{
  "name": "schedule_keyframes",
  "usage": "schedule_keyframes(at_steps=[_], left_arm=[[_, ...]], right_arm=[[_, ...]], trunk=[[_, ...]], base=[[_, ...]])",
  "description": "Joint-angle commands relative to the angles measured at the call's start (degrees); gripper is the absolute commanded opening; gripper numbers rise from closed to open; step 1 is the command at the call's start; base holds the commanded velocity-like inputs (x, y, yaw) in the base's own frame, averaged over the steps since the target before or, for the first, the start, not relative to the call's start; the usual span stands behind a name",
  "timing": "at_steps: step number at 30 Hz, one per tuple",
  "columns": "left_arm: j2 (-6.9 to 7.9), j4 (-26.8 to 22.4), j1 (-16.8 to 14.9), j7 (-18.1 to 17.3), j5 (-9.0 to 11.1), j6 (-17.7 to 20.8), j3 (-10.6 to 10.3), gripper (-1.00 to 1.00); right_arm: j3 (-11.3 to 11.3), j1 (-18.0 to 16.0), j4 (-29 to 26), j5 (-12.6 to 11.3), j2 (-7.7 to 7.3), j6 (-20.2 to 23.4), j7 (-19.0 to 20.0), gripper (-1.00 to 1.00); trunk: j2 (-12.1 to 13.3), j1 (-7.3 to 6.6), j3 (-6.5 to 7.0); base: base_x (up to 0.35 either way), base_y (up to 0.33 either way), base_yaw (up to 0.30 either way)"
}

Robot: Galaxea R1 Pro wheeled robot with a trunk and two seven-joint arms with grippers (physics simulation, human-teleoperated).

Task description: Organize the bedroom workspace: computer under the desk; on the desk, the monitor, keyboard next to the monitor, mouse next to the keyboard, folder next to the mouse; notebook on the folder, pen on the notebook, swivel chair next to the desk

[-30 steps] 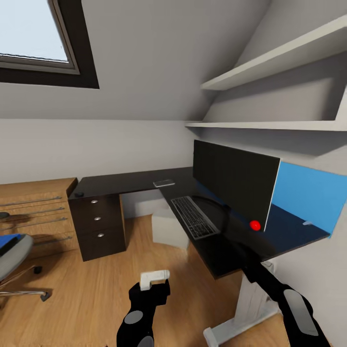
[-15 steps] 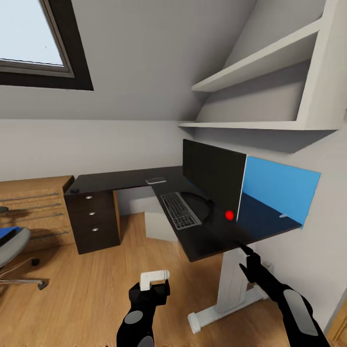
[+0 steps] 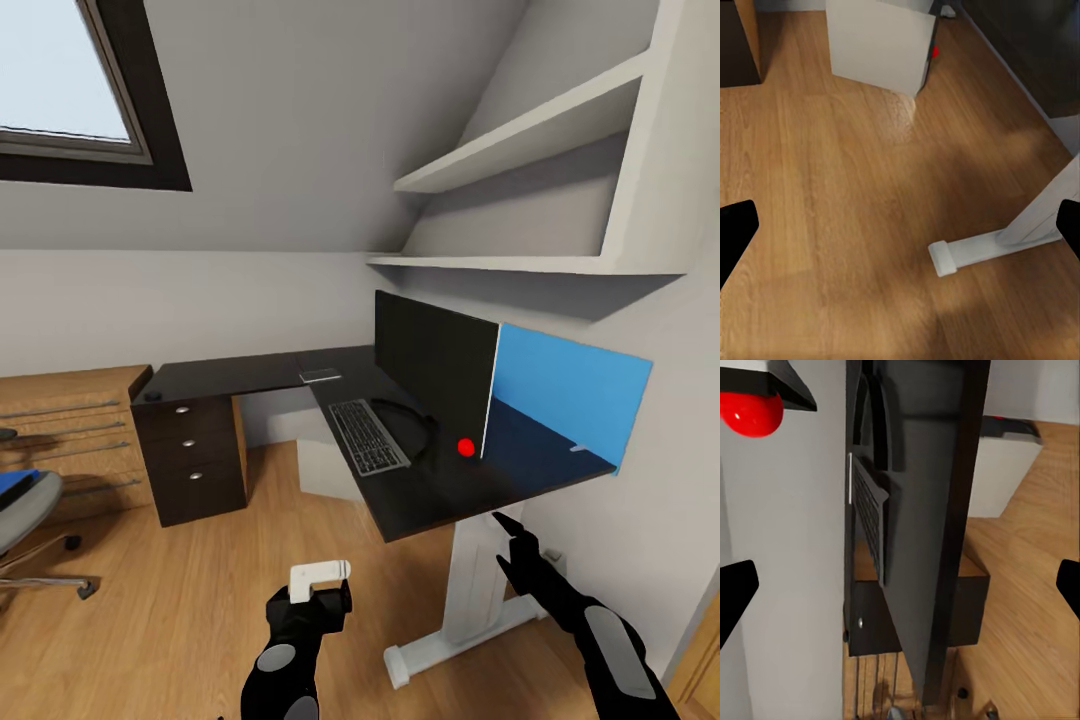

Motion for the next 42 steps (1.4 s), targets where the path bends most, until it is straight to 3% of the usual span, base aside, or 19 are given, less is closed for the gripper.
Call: schedule_keyframes(at_steps=[1,8,17,18,21,23,24,25,27,28,29,30,31,32,34,35,38,42], left_arm=[[0.01,-0.07,-0.06,0.45,0.32,0.19,-0.05,1.0],[-0.01,0.02,-0.06,0.5,0.35,0.19,0.34,1.0],[-0.56,5.65,-0.06,0.46,0.29,0.18,1.61,1.0],[-0.45,6.04,-0.06,0.61,0.23,0.15,2.06,1.0],[0.43,7.41,-0.06,0.74,0.33,-0.16,2.12,1.0],[1.19,8.83,-0.06,0.76,0.4,-0.84,2.04,1.0],[1.9,10.58,-0.06,0.73,0.47,-2.18,1.97,1.0],[2.81,14.8,-0.06,0.61,0.53,-6.59,1.82,1.0],[3.0,17.2,-0.06,0.57,0.51,-8.94,1.69,1.0],[3.13,20.09,-0.06,0.52,0.5,-11.12,1.58,1.0],[3.23,23.5,-0.06,0.45,0.51,-13.14,1.52,1.0],[3.29,26.62,-0.06,0.38,0.52,-14.2,1.49,1.0],[3.3,27.74,-0.06,0.34,0.52,-14.43,1.48,1.0],[3.3,30.14,-0.06,0.28,0.51,-14.85,1.48,1.0],[3.25,32.68,-0.06,0.23,0.49,-15.41,1.48,1.0],[3.21,36.41,-0.06,0.16,0.47,-17.02,1.49,1.0],[3.24,43.04,-0.06,-0.11,0.45,-22.66,1.81,1.0],[3.19,49.73,-0.06,-3.0,0.51,-25.81,1.91,1.0]], right_arm=[[-0.13,-0.05,0.3,0.06,0.0,0.29,0.15,1.0],[0.11,-0.05,1.39,0.49,-0.03,0.12,0.02,1.0],[0.6,-0.05,5.09,5.69,0.05,-2.06,0.0,1.0],[0.94,-0.05,5.46,9.26,0.11,-5.63,0.16,1.0],[1.39,-0.03,6.27,17.38,0.2,-8.93,0.32,1.0],[1.45,-0.01,7.4,21.11,0.21,-9.57,0.37,1.0],[1.5,0.01,8.94,25.2,0.2,-10.04,0.4,1.0],[1.54,0.03,13.0,33.86,0.21,-11.58,0.35,1.0],[1.55,0.03,15.77,38.05,0.22,-13.33,0.34,1.0],[1.58,0.03,19.97,42.87,0.24,-17.88,0.33,1.0],[1.59,0.04,25.4,48.41,0.27,-25.38,0.3,1.0],[1.58,0.04,30.5,52.35,0.34,-34.73,0.26,1.0],[1.58,0.04,32.15,53.27,0.37,-37.98,0.24,1.0],[1.58,0.04,35.49,54.59,0.42,-44.29,0.19,1.0],[1.58,0.04,38.86,55.43,0.45,-49.86,0.14,1.0],[1.61,0.04,43.23,56.26,0.43,-55.54,0.09,1.0],[1.71,0.04,47.57,57.12,0.4,-60.0,0.08,1.0],[2.2,0.04,48.63,57.44,0.29,-61.06,0.17,1.0]], trunk=[[0.38,-0.23,0.12],[3.19,-1.77,1.38],[6.8,-3.74,2.99],[7.2,-3.96,3.17],[8.4,-4.62,3.71],[9.2,-5.06,4.07],[9.6,-5.28,4.25],[10.01,-5.5,4.43],[10.81,-5.94,4.79],[11.21,-6.16,4.97],[11.61,-6.38,5.15],[12.01,-6.6,5.33],[12.41,-6.82,5.51],[12.81,-7.04,5.69],[13.62,-7.48,6.04],[14.02,-7.7,6.22],[15.22,-8.36,6.76],[16.82,-9.24,7.48]], base=[[-0.001,-0.002,0.0],[0.0,0.0,0.0],[0.0,0.0,0.0],[0.0,0.0,0.0],[0.0,0.0,0.0],[0.0,0.0,0.0],[0.0,0.0,0.0],[0.0,0.0,0.0],[0.0,0.0,0.0],[0.0,0.0,0.0],[0.0,0.0,0.0],[0.0,0.0,0.0],[0.0,0.0,0.0],[0.0,0.0,0.0],[0.0,0.0,0.0],[0.0,0.0,0.0],[0.0,0.0,0.0],[0.0,0.0,0.0]])
